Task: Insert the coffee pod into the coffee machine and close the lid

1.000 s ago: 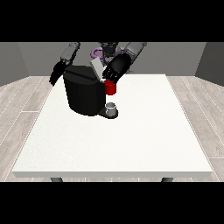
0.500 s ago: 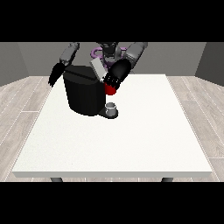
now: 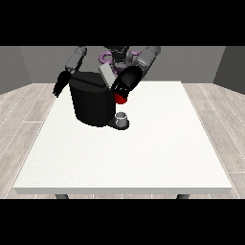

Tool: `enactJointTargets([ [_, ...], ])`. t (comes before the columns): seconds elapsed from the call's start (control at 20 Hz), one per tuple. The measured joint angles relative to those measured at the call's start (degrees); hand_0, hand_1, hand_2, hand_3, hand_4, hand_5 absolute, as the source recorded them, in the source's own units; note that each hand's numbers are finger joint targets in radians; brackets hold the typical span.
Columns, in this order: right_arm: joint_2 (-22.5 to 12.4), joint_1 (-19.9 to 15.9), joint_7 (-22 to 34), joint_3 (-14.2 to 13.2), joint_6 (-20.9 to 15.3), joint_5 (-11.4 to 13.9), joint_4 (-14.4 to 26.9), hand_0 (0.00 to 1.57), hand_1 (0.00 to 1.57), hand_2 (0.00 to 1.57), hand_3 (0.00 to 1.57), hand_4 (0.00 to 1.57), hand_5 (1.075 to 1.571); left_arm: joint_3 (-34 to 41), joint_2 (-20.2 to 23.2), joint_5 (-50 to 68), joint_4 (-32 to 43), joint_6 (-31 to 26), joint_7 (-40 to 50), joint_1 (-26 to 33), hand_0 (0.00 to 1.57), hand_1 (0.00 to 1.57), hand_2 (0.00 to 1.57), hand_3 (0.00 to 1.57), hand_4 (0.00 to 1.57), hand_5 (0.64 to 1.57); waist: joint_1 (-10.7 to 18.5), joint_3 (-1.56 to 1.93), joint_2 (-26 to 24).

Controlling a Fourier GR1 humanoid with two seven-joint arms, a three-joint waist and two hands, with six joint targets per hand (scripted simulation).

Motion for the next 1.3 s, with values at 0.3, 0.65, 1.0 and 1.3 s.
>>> enactJointTargets([
  [0.3, 0.5, -0.6, 1.2, 1.3, -0.9, 1.6, -0.7, 0.00, 0.00, 0.00, 0.00, 0.07, 1.571, 0.4, 1.3, -0.5, 0.6, 0.6, -1.6, -0.8, 1.22, 1.22, 1.17, 0.89, 0.00, 1.571, -0.7, -0.03, 1.0],
  [0.65, 0.0, -1.6, 1.8, 1.3, -0.9, 2.0, -1.1, 0.00, 0.00, 0.00, 0.00, 0.16, 1.571, -0.6, 3.0, -2.5, 0.1, 2.4, -4.6, -0.8, 0.74, 0.74, 0.87, 0.65, 0.00, 1.571, -0.9, 0.01, 1.9],
  [1.0, -0.3, -1.4, 0.6, 0.7, -1.1, 2.1, 0.2, 0.00, 0.00, 0.00, 0.00, 0.15, 1.571, -1.1, 4.5, -4.3, 0.1, 3.2, -4.9, -1.4, 0.00, 0.00, 0.57, 0.47, 0.00, 1.571, -0.6, 0.03, 2.3],
  [1.3, -0.1, -1.5, 1.4, 0.7, -1.5, 2.4, 0.8, 0.00, 0.00, 0.00, 0.00, 0.09, 1.571, -1.0, 3.6, -4.8, 0.4, 4.6, -5.0, -0.9, 0.00, 0.00, 0.36, 0.25, 0.00, 1.571, 0.1, 0.06, 1.1],
])
